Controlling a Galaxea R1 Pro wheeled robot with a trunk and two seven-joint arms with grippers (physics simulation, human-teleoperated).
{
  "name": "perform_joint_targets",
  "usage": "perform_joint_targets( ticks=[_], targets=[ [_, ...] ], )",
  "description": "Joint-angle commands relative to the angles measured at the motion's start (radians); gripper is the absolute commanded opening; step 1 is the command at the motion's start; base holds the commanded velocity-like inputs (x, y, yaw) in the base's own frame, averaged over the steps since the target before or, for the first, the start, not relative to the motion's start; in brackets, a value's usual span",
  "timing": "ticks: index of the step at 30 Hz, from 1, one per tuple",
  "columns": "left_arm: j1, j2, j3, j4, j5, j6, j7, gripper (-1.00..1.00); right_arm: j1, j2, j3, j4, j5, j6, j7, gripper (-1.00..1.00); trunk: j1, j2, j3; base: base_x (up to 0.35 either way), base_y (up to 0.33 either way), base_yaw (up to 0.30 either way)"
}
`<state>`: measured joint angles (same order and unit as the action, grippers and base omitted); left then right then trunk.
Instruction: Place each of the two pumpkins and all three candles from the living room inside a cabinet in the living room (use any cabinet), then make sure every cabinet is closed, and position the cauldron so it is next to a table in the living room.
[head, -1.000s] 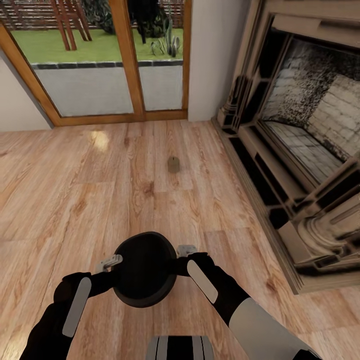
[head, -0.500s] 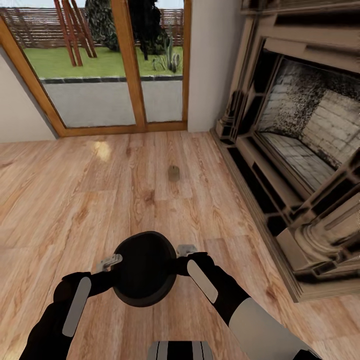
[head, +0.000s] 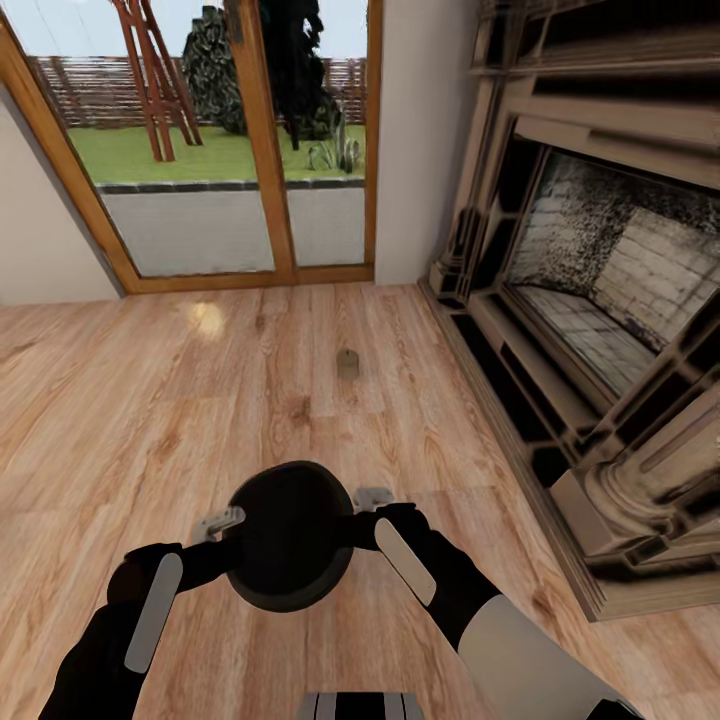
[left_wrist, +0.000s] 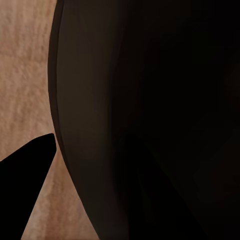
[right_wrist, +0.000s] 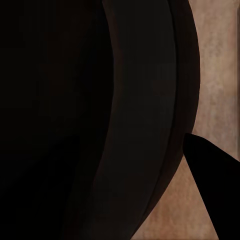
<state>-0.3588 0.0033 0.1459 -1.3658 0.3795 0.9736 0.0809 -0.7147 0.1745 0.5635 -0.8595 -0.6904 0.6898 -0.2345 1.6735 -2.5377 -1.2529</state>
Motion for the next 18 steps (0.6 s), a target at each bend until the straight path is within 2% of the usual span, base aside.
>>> perform_joint_targets(
  ticks=[1,18],
  targets=[
    [0.0,0.004,0.004,-0.001,-0.018,0.007,0.011,-1.0,-0.002,0.0,0.003,-0.001,-0.026,-0.001,-0.009,-1.0,-0.001,0.0,0.003,0.0,0.0,0.0],
    [0.001,0.003,0.004,-0.002,-0.017,0.007,0.011,-1.0,-0.002,0.0,0.001,-0.001,-0.026,-0.001,-0.008,-1.0,-0.008,0.004,0.065,0.0,0.0,0.0]
  ],
)
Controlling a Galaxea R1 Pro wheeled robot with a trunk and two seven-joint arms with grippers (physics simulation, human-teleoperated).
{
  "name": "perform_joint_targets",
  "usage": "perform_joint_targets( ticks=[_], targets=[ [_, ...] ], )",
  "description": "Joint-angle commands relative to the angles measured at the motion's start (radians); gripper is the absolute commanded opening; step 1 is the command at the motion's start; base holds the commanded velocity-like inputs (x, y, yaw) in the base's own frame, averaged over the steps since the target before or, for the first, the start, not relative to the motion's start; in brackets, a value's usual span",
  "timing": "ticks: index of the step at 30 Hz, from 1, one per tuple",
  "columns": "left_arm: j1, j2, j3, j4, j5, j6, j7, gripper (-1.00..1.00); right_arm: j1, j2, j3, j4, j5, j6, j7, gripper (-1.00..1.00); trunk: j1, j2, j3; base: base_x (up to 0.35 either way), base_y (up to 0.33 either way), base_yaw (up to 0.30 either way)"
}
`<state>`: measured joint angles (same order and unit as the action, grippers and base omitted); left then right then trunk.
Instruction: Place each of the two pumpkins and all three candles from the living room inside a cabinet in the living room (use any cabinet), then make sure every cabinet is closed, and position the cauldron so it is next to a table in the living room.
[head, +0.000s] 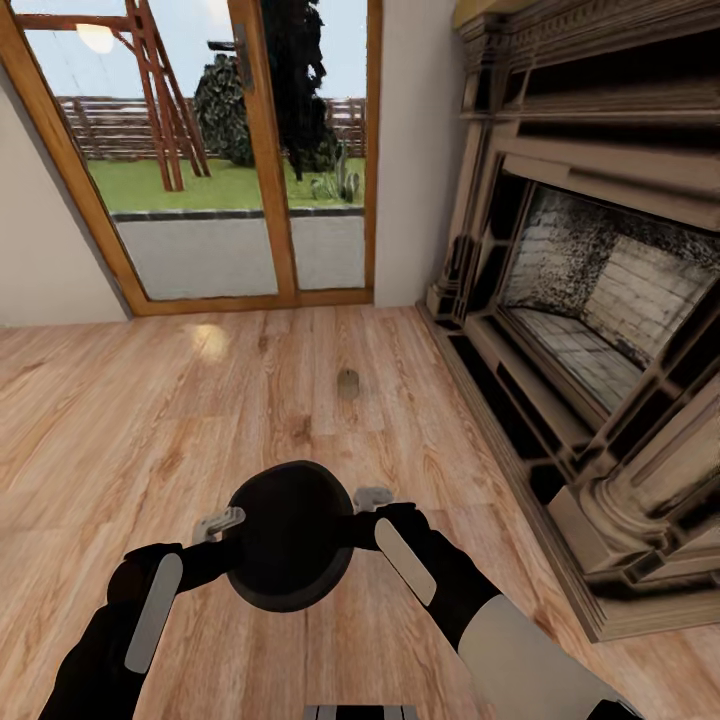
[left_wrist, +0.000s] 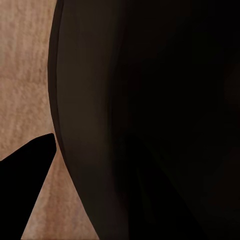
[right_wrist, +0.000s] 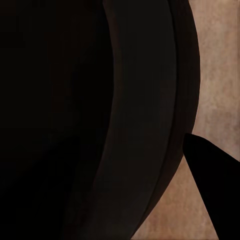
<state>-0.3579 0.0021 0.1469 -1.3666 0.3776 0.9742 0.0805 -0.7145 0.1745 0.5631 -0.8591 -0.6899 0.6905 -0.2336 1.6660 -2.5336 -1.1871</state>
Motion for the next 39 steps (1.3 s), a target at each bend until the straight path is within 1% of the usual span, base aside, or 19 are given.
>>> perform_joint_targets(
  ticks=[1,8,11,16,19,31,39],
  targets=[
    [-0.001,0.004,0.003,-0.001,-0.015,0.006,0.011,-1.0,-0.002,0.0,0.002,-0.001,-0.026,-0.002,-0.01,-1.0,0.0,0.0,-0.001,0.0,0.0,0.0],
    [0.0,0.004,0.003,-0.002,-0.014,0.006,0.011,-1.0,-0.002,0.0,0.002,-0.001,-0.026,-0.002,-0.01,-1.0,0.0,0.0,-0.001,0.0,0.0,0.0],
    [-0.001,0.004,0.003,-0.002,-0.014,0.006,0.01,-1.0,-0.002,0.0,0.002,-0.001,-0.026,-0.002,-0.01,-1.0,0.0,0.0,-0.001,-0.011,0.0,0.159],
    [0.0,0.005,0.006,-0.012,0.01,0.006,0.011,-1.0,-0.002,0.0,0.002,-0.001,-0.026,-0.002,-0.01,-1.0,0.0,0.0,-0.001,-0.048,0.0,0.262],
    [0.0,0.006,0.006,-0.017,0.016,0.006,0.011,-1.0,-0.002,0.0,0.002,-0.001,-0.026,-0.002,-0.01,-1.0,0.0,0.0,-0.001,-0.012,0.0,0.283],
    [0.0,0.006,0.013,-0.019,0.019,0.004,0.012,-1.0,-0.002,0.0,0.003,-0.001,-0.026,-0.002,-0.01,-1.0,0.0,0.0,-0.001,-0.004,0.0,0.287],
    [0.0,0.007,0.018,-0.02,0.018,0.004,0.012,-1.0,-0.002,0.0,0.003,-0.002,-0.026,-0.002,-0.01,-1.0,0.0,0.0,-0.001,-0.083,0.0,0.288]
  ],
)
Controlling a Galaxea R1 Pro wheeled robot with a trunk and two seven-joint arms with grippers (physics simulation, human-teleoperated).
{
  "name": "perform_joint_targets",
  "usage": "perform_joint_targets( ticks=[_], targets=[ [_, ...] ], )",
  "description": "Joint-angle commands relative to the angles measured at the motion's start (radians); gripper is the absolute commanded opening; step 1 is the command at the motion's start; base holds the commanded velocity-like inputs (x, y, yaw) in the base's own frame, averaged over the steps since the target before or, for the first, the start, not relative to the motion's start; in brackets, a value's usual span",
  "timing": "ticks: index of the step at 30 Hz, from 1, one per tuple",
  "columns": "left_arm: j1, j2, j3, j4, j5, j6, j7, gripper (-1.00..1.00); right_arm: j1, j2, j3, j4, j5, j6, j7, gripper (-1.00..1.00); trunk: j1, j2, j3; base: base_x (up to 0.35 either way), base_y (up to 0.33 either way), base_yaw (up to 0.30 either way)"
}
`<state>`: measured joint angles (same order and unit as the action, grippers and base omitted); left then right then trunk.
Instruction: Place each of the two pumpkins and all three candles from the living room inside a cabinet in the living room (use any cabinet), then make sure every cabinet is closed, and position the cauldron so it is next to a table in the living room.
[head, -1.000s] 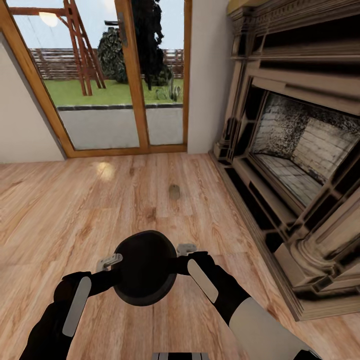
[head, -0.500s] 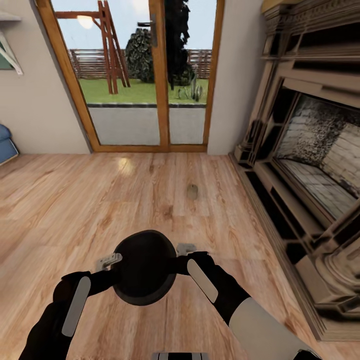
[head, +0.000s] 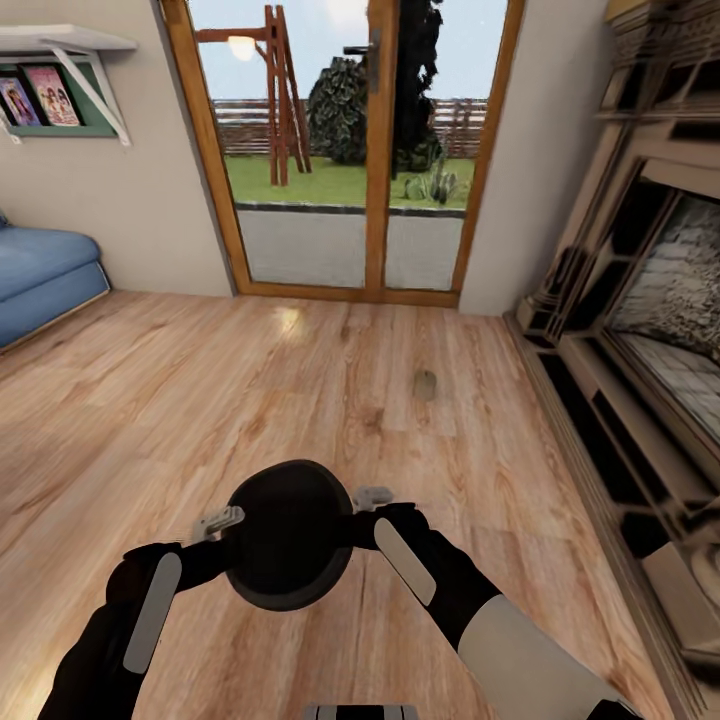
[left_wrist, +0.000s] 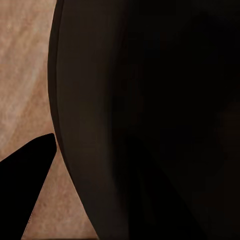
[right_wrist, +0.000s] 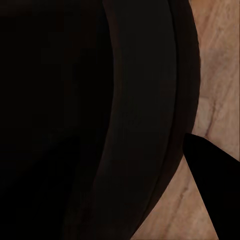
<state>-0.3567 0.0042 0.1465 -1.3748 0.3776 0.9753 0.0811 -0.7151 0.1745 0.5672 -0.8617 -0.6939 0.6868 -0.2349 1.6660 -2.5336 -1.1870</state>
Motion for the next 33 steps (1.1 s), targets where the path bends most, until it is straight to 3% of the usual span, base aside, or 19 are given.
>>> perform_joint_targets(
  ticks=[1,17,26,33],
  targets=[
    [-0.001,0.005,0.019,-0.012,0.018,0.003,0.011,-1.0,-0.001,0.0,-0.001,0.0,-0.023,0.002,-0.009,-1.0,0.0,0.0,-0.001,-0.056,0.0,0.288],
    [-0.001,0.005,0.019,-0.012,0.019,0.003,0.011,-1.0,-0.001,0.0,-0.001,0.0,-0.023,0.003,-0.009,-1.0,0.0,0.0,-0.001,-0.116,0.008,0.286],
    [-0.001,0.005,0.019,-0.012,0.018,0.003,0.011,-1.0,-0.001,0.0,-0.001,0.0,-0.023,0.003,-0.009,-1.0,0.0,0.0,0.001,-0.001,0.0,0.075],
    [-0.001,0.005,0.019,-0.012,0.018,0.003,0.011,-1.0,-0.001,0.0,-0.001,0.0,-0.023,0.003,-0.009,-1.0,0.0,0.0,0.007,0.0,0.0,0.23]
  ],
)
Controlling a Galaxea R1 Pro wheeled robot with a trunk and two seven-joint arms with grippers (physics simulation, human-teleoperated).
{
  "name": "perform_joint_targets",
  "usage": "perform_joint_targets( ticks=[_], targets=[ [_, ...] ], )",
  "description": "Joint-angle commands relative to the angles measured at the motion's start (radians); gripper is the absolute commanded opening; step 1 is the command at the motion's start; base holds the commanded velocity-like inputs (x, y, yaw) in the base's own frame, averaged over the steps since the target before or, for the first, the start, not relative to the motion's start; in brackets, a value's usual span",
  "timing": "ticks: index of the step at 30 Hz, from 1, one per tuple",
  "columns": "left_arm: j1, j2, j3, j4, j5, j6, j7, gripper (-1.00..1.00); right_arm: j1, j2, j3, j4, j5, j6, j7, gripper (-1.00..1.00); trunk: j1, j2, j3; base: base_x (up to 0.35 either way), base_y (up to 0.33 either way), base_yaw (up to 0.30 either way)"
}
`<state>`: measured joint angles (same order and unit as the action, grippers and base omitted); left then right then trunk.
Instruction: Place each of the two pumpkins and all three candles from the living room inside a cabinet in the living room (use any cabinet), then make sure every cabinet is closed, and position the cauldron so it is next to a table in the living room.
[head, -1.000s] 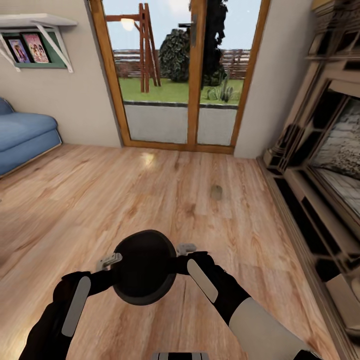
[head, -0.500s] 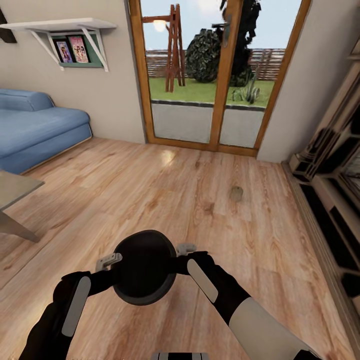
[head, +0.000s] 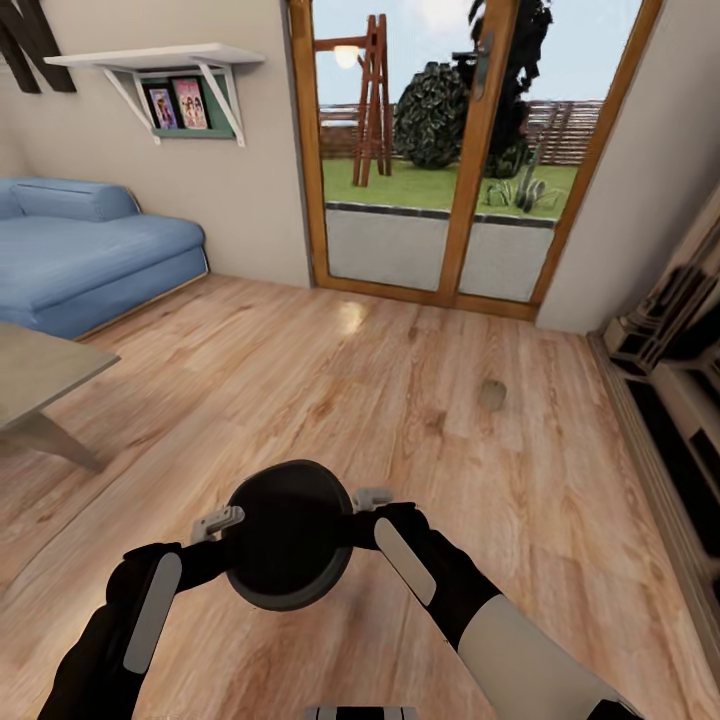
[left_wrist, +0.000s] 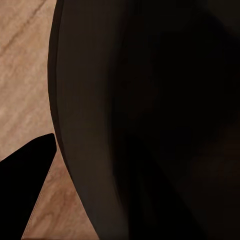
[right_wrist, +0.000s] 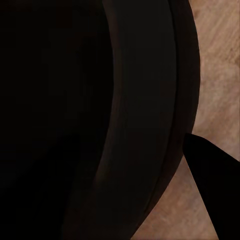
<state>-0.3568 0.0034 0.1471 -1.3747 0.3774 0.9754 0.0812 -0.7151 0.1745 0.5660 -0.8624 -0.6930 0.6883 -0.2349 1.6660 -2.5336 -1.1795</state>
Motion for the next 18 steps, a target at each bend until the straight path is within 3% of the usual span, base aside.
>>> perform_joint_targets(
  ticks=[1,9,18],
  targets=[
    [-0.001,0.006,0.019,-0.012,0.019,0.003,0.011,-1.0,-0.001,0.0,0.0,0.0,-0.023,0.002,-0.009,-1.0,0.0,0.0,0.0,0.0,0.0,0.249],
    [-0.001,0.006,0.019,-0.012,0.018,0.003,0.011,-1.0,-0.001,0.0,0.0,0.0,-0.023,0.002,-0.009,-1.0,0.0,0.0,0.007,0.006,0.0,0.251],
    [-0.001,0.007,0.017,-0.012,0.018,0.003,0.009,-1.0,-0.001,0.0,0.0,-0.001,-0.023,0.002,-0.008,-1.0,0.0,0.0,0.014,0.261,0.0,0.244]
  ],
)
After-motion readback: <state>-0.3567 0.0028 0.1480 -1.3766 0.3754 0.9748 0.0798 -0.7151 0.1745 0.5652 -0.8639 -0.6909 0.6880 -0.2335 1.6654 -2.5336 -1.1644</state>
